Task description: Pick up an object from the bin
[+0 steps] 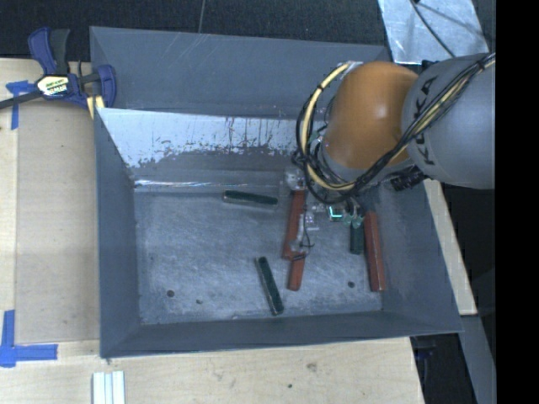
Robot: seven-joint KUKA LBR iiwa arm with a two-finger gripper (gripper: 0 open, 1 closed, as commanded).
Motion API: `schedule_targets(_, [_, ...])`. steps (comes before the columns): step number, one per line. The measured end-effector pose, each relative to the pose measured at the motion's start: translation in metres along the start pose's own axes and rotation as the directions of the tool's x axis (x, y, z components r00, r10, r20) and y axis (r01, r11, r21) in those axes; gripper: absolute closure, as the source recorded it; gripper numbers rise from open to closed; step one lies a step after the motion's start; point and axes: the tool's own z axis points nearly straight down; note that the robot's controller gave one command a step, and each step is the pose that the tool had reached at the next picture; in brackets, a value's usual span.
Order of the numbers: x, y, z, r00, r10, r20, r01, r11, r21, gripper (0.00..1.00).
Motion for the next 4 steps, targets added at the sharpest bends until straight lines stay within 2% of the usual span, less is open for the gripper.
schedule_targets(1, [0.009,-0.001,0.006,0.991,-0.134,0.010,0.134,0.991,0.002,0.00])
schedule_targets(2, [0.049,-0.009,0.046,0.839,-0.544,0.006,0.544,0.839,0.003,0.00])
schedule_targets(3, [0.057,-0.011,0.044,0.746,-0.666,0.004,0.666,0.746,0.002,0.00])
schedule_targets(4, [0.036,-0.016,0.046,0.523,-0.852,0.005,0.852,0.523,0.008,0.00])
